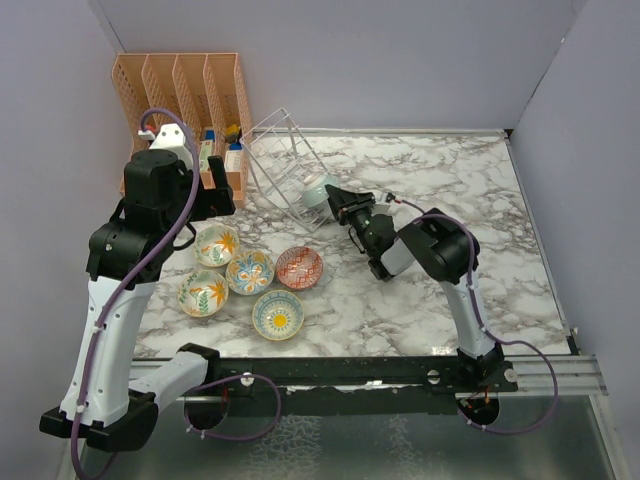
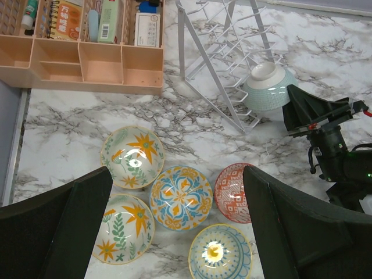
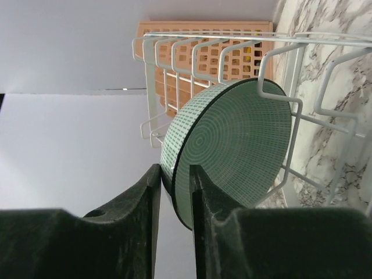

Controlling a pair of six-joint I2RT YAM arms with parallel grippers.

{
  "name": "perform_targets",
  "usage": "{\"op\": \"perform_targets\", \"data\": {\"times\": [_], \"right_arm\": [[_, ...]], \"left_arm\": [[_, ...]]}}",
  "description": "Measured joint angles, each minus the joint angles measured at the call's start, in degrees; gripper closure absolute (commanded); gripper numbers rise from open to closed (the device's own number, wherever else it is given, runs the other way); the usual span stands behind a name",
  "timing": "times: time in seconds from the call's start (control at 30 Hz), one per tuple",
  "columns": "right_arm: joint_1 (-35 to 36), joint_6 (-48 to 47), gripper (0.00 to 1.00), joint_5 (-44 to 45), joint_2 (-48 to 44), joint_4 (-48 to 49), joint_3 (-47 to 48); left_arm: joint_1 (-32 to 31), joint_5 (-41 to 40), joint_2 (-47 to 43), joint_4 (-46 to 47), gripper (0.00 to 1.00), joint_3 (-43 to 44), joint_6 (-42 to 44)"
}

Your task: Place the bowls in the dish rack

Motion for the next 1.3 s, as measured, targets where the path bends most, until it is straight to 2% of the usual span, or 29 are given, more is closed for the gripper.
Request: {"op": "perform_targets", "data": {"times": [0.37,0.6,0.67,0.93,1.3], "right_arm": [[-0.7,-1.5,0.61,-1.7,-1.4,-0.2,-3.2],[-1.2,-3.1,0.47,-4.4,-3.3,-0.7,-3.8],[-1.4,-3.8,0.4,-5.5,-4.2,-1.0,-3.6],[-1.7,-5.3,0.29,-7.7,-8.0,-4.9,-3.0],[-2.3,-5.6,0.27,-10.1,-14.1,-13.6,-7.5]], "left_arm": [[0.0,0.1,-0.2,0.0,0.02,-0.1,-0.1],[0.0,0.1,-0.3,0.0,0.02,-0.1,-0.3],[0.0,0.1,-0.3,0.0,0.02,-0.1,-0.3],[0.0,0.1,-0.3,0.0,0.01,-0.1,-0.3],[0.0,0.1,-1.1,0.0,0.01,-0.1,-0.7]]}}
